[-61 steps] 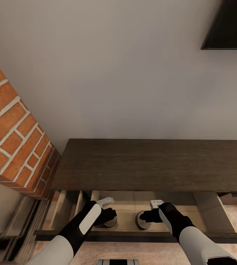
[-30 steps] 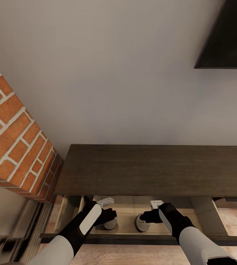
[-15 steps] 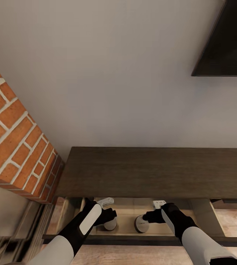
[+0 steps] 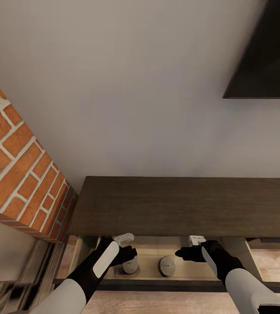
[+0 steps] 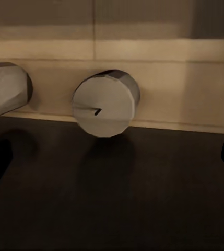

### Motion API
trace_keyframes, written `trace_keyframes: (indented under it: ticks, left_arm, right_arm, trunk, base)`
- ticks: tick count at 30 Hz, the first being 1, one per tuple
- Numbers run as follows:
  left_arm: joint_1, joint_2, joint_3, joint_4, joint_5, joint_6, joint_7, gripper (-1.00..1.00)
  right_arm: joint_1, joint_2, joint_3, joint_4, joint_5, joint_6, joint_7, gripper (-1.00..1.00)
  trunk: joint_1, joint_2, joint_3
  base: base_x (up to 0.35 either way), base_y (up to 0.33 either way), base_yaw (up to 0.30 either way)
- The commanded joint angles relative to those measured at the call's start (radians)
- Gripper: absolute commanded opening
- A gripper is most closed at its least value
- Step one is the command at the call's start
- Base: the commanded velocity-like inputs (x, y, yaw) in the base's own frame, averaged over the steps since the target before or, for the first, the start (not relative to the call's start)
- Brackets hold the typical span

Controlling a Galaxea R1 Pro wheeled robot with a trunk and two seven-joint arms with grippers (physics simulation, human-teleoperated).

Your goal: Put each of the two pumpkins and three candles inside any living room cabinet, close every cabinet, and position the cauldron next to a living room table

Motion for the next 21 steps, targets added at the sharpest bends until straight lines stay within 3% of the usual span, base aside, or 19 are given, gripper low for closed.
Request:
trace_keyframes:
  ticks: [1,14,18,21]
  left_arm:
    - [0.0,0.0,0.0,0.0,0.0,0.0,0.0,1.0]
    - [0.0,-0.002,0.0,0.003,0.001,0.001,0.001,1.0]
    - [0.015,0.011,-0.005,-0.013,0.023,0.019,-0.022,1.0]
    - [0.028,0.012,-0.005,0.004,0.006,0.002,-0.004,1.0]
  right_arm:
    - [0.0,0.0,0.0,0.0,0.0,0.0,0.0,1.0]
    - [0.0,0.001,-0.001,0.002,0.0,0.001,0.002,1.0]
    - [0.0,-0.022,-0.017,0.019,0.004,0.023,0.025,1.0]
    - [0.001,-0.019,0.0,0.023,0.005,0.006,0.019,1.0]
  trunk:
    - [-0.004,0.007,0.003]
    - [-0.054,0.098,0.044]
    - [-0.054,0.098,0.044]
    - [-0.054,0.098,0.044]
  base:
    - [0.0,0.0,0.0]
    - [0.0,0.0,0.0]
    - [0.0,0.0,0.0]
    - [0.0,0.0,0.0]
